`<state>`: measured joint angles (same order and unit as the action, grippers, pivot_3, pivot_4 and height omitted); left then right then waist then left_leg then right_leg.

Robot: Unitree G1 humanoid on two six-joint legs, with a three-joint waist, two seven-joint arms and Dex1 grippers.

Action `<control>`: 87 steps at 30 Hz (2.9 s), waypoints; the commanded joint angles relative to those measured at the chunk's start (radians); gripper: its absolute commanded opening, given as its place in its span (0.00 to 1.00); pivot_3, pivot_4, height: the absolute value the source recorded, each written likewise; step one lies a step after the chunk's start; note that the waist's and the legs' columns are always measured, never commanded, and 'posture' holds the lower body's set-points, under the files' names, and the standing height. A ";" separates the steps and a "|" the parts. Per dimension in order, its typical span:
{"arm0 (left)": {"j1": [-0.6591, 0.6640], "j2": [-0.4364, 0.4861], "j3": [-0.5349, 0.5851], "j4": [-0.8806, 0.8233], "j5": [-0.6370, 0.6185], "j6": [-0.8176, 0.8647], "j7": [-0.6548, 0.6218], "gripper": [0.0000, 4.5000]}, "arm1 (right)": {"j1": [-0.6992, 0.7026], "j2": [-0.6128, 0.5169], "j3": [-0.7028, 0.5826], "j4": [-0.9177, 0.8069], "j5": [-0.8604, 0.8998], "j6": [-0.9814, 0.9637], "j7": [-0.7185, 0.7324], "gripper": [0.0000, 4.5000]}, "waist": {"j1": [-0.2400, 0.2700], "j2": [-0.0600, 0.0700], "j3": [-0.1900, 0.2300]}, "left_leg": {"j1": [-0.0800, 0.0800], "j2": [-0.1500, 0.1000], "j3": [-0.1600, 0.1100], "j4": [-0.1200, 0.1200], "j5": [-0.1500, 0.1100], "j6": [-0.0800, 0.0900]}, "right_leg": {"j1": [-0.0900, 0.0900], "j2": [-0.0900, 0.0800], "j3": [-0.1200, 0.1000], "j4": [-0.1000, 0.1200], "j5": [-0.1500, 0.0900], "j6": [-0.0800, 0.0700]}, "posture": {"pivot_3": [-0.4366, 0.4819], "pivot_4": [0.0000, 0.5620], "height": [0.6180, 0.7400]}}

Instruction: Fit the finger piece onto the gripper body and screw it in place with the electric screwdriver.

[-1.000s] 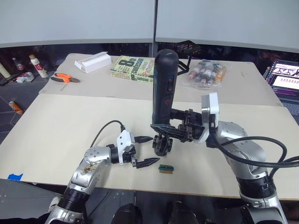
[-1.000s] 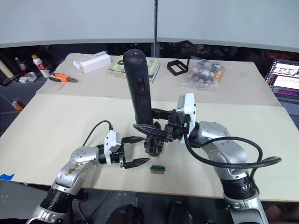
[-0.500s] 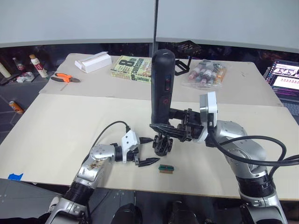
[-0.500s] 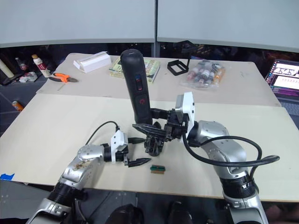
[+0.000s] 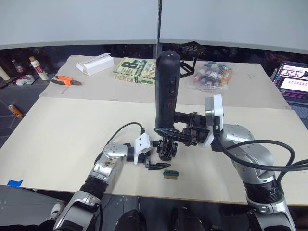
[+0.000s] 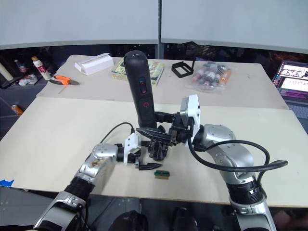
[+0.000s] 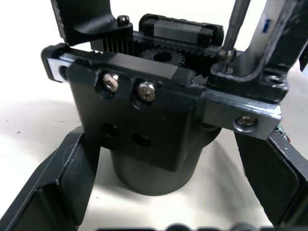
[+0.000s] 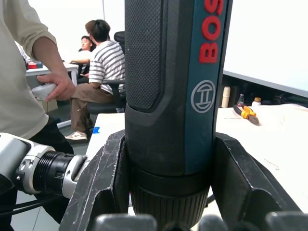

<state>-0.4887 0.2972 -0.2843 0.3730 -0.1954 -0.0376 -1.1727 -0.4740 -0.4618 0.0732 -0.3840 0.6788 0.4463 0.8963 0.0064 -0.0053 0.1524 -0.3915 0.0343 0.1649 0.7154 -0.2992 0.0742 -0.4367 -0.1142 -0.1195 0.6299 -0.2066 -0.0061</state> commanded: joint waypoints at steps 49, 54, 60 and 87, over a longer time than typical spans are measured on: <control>-0.061 -0.078 0.009 0.108 0.030 -0.060 -0.023 0.57 | 0.007 -0.027 0.060 -0.019 -0.076 0.025 -0.016 0.43 | -0.001 0.000 0.000 | 0.001 0.000 -0.001 0.000 0.000 0.000 | 0.001 0.000 0.000 0.000 0.000 0.000 | 0.48 0.27 1.00; -0.062 -0.078 0.009 0.109 0.033 -0.056 -0.022 0.57 | 0.002 -0.022 0.075 -0.011 -0.081 0.041 -0.032 0.43 | 0.000 0.000 0.000 | 0.001 0.000 -0.001 0.000 0.000 0.000 | 0.001 0.000 0.000 0.000 0.000 0.000 | 0.48 0.27 1.00; -0.059 -0.076 0.010 0.105 0.034 -0.054 -0.019 0.57 | 0.040 -0.034 0.075 0.007 -0.081 0.051 -0.037 0.43 | 0.000 -0.001 -0.001 | 0.001 0.000 -0.001 0.000 0.000 0.000 | 0.002 0.000 0.000 0.000 0.000 0.000 | 0.48 0.27 1.00; -0.042 -0.075 0.013 0.083 0.031 -0.049 -0.017 0.57 | 0.105 -0.030 0.091 0.062 -0.116 0.038 -0.073 0.43 | -0.001 -0.006 -0.008 | 0.009 0.001 -0.004 -0.002 -0.001 0.001 | 0.010 -0.001 -0.001 -0.003 0.000 0.000 | 0.48 0.27 1.00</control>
<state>-0.5345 0.2272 -0.2720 0.4877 -0.1455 -0.0863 -1.1700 -0.4199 -0.4702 0.1097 -0.4010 0.6325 0.4349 0.8291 0.0054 -0.0110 0.1440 -0.3830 0.0356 0.1613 0.7138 -0.3003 0.0756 -0.4271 -0.1157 -0.1211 0.6270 -0.2068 -0.0062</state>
